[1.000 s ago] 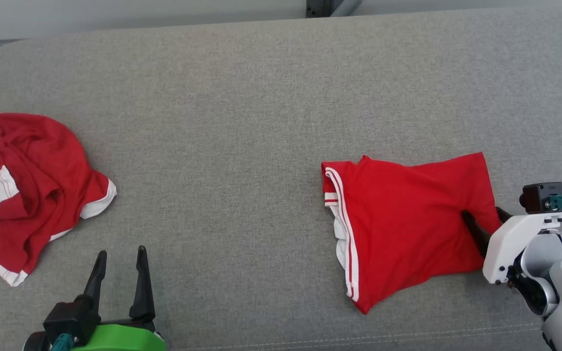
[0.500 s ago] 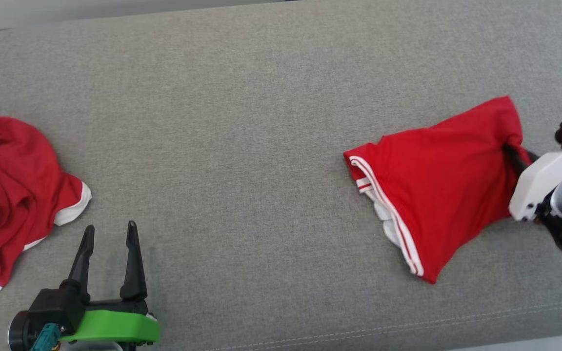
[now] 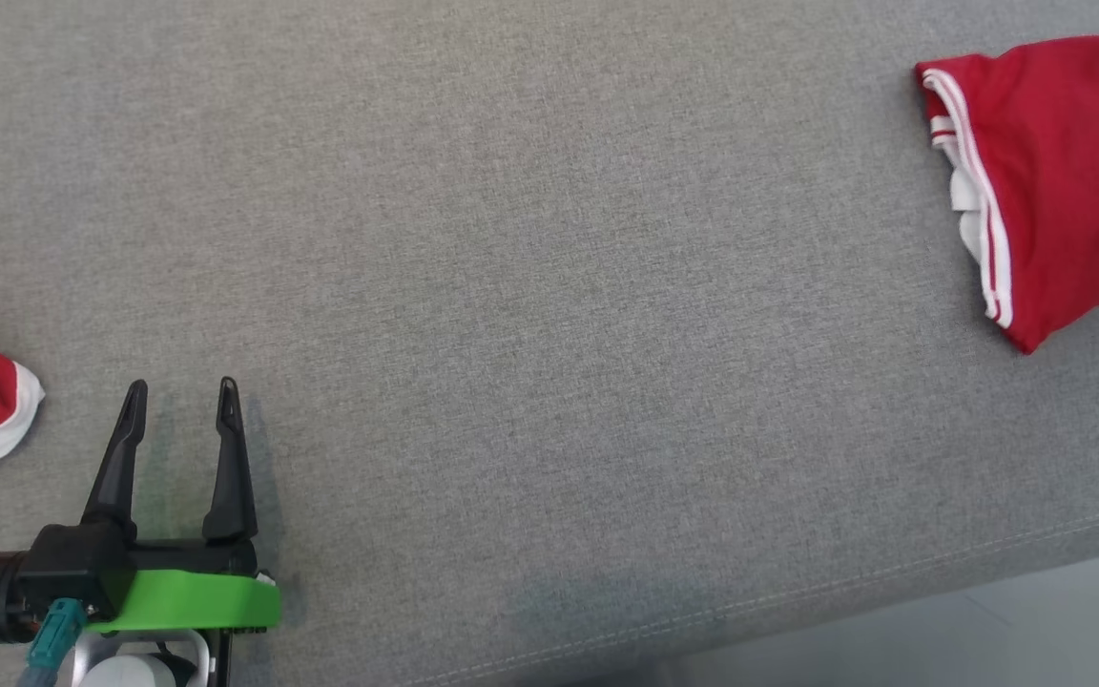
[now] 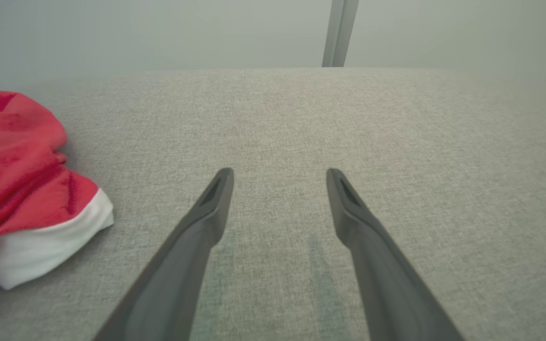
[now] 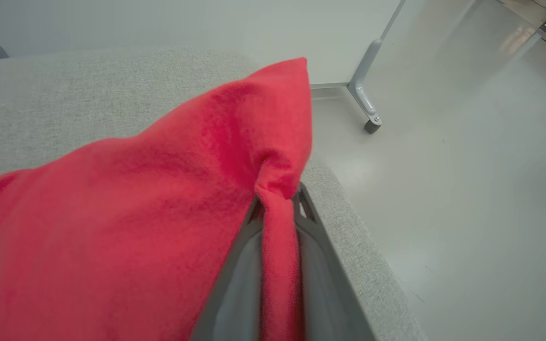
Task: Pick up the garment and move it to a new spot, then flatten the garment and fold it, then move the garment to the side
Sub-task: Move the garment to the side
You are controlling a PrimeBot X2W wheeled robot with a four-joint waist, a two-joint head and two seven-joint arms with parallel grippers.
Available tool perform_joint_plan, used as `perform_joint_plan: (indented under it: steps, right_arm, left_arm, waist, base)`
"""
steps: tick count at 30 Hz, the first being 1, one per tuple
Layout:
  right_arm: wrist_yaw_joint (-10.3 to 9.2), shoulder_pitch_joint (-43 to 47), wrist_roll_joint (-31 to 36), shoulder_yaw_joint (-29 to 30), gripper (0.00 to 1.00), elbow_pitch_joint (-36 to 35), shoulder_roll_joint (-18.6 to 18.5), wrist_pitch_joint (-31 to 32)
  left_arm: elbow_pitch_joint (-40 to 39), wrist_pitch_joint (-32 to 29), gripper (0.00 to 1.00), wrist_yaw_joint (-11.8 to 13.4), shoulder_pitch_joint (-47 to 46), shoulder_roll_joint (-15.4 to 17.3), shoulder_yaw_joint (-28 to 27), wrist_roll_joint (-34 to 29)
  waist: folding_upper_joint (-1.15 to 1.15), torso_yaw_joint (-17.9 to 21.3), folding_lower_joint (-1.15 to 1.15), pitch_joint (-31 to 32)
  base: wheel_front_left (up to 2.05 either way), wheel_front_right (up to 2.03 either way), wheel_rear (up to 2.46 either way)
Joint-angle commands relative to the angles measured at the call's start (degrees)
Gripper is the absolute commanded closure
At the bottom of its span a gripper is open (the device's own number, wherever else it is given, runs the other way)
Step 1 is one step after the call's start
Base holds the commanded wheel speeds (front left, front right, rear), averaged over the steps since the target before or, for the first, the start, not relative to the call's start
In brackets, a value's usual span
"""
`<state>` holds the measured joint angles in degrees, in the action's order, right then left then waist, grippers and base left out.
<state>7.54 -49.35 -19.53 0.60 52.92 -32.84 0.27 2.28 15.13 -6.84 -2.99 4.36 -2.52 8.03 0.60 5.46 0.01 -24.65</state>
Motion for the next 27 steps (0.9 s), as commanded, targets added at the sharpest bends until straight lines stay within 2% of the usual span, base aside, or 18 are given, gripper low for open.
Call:
perform_joint_plan:
  steps: [1,10,11,12,13,17,19,24,27]
  right_arm:
    - [-0.10,-1.02,0.59,0.39,1.00,0.45,0.21,-0.65]
    - [-0.10,-5.70,11.06,8.02,1.00,9.68,0.86,-9.65]
    - [-0.10,-6.20,12.58,9.13,0.94,10.40,0.26,-10.53]
    - [-0.10,-6.54,14.29,10.10,0.33,10.94,-0.27,-11.27]
    - [-0.10,-6.67,15.81,11.07,0.00,11.88,-0.16,-11.44]
    - [-0.10,-6.26,22.34,14.48,0.00,12.52,-0.52,-12.93]
    - [-0.10,-5.18,24.54,16.24,0.00,11.35,0.56,-14.05]
    - [-0.10,-0.68,27.86,17.69,0.00,4.07,5.45,-15.48]
    - [-0.10,3.71,27.33,16.85,0.00,-4.32,8.68,-15.47]
  left_arm:
    - [0.04,0.00,0.00,-0.08,-0.95,0.52,-0.36,-0.13]
    - [0.90,-0.01,0.00,-0.47,-1.20,0.07,-0.47,-0.45]
    - [0.95,-0.01,0.00,-0.50,-1.15,-0.04,-0.47,-0.37]
    - [0.98,-0.01,0.00,-0.52,-1.18,-0.12,-0.57,-0.28]
    - [1.05,0.00,0.00,-0.55,-1.22,-0.26,-0.68,-0.14]
    - [1.16,0.00,0.00,-0.60,-0.77,-0.76,-1.02,0.55]
    - [1.26,-0.01,0.00,-0.59,-0.05,-0.99,-0.86,0.81]
    - [1.61,0.00,0.00,0.12,1.59,-1.35,-1.26,1.91]
    - [2.42,-0.01,0.00,0.28,2.47,-1.41,-0.56,2.78]
  waist:
    - [-0.60,1.42,-0.01,-2.43]
    - [-0.60,-0.44,-0.01,-1.97]
    - [-0.60,-0.77,-0.01,-1.90]
    - [-0.60,-1.12,-0.01,-1.86]
    - [-0.60,-1.47,-0.01,-1.70]
    - [-0.60,-2.73,-0.01,-0.41]
    - [-0.60,-3.45,-0.01,0.97]
    - [-0.60,-4.97,-0.01,5.40]
    - [-0.60,-5.99,-0.01,8.09]
  base:
    - [0.00,0.00,0.00]
    - [0.00,0.00,0.00]
    - [0.00,0.00,0.00]
    - [0.00,0.00,0.00]
    - [0.00,0.00,0.00]
    - [0.00,0.00,0.00]
    - [0.00,0.00,0.00]
    - [0.00,0.00,0.00]
    - [0.00,0.00,0.00]
